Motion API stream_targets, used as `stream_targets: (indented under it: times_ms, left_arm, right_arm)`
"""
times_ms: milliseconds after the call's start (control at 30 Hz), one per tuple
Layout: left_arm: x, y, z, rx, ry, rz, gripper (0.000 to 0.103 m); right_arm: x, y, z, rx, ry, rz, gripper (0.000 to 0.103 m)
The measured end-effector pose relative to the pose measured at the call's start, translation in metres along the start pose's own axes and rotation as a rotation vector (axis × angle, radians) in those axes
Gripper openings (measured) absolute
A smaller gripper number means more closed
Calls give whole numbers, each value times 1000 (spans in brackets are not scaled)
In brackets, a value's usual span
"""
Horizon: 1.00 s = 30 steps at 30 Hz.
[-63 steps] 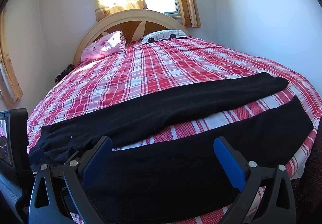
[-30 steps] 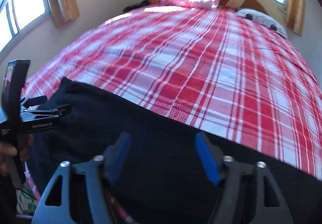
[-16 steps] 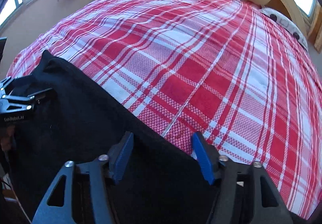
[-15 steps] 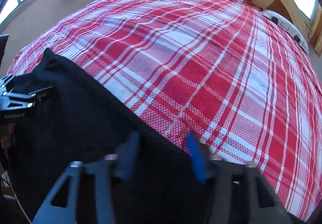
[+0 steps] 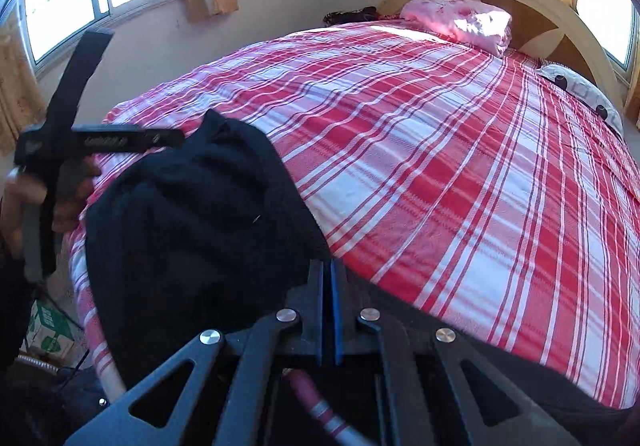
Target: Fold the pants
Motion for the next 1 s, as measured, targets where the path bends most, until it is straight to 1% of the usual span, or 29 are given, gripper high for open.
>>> stream_targets:
  times_ms: [100,167,300,333,400,500,633,667,700,767,800,833,867,900,933,967,1000]
  left_arm:
    - [-4,2,-7,-36,-11,22,103]
    - [-5,7,-16,-62,-24,48,103]
    - [-3,28,-32,-71,-41,124,103]
    - [-2,33,-34,-60,-44,135,103]
    - [0,45,-37,6,-37,150,103]
    - [2,59,-38,94,-9,158,103]
    - [-2,76,-38,149,11,205,103]
    - [-3,79,-38,162,16,207,99]
    - [-5,81,-36,183,26,205,85]
    - [-7,82,-31,220,47,190,68]
    - [-7,80,-30,219,53,175,59]
    - [-7,75,-29,196,51,159,52]
    - [-6,69,-27,147,34,148,36]
    - [-4,64,-25,102,2,144,28]
    - [-3,58,-21,48,-35,139,26]
    - [-1,51,-18,-3,-66,129,19]
    - [1,44,-15,-43,-86,117,17]
  right_arm:
    - [-15,-4,26,-17,-37,-10,3]
    - [-28,1,39,-23,-51,1,4]
    - [-45,10,48,-12,-23,10,4]
    - [-47,10,48,-11,-23,8,4]
    - [-50,9,53,-18,-32,-3,4]
    - [-53,10,61,-54,-96,-1,4]
    - [-59,13,75,-119,-203,5,4]
    - [-61,15,79,-136,-231,8,4]
    - [-62,15,81,-147,-246,8,4]
    - [-64,15,82,-167,-258,0,4]
    - [-64,14,83,-169,-254,-4,4]
    - [-63,13,81,-168,-243,-9,4]
    - [-62,11,77,-161,-215,-18,4]
    - [-61,9,73,-149,-185,-27,4]
    - [-60,6,68,-133,-140,-41,4]
    - [-57,2,63,-119,-93,-59,4]
    - [-54,-3,59,-110,-55,-79,4]
Point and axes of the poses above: each gripper's, at about its wrist camera, not at the fingertips, and y roughly the way its jaws point, z to its left, x to its top, the point moved 7 cm from there along y, roughly the way its jaws point, and after that the axes turned 13 degrees about -y, right-handed, at the moved point
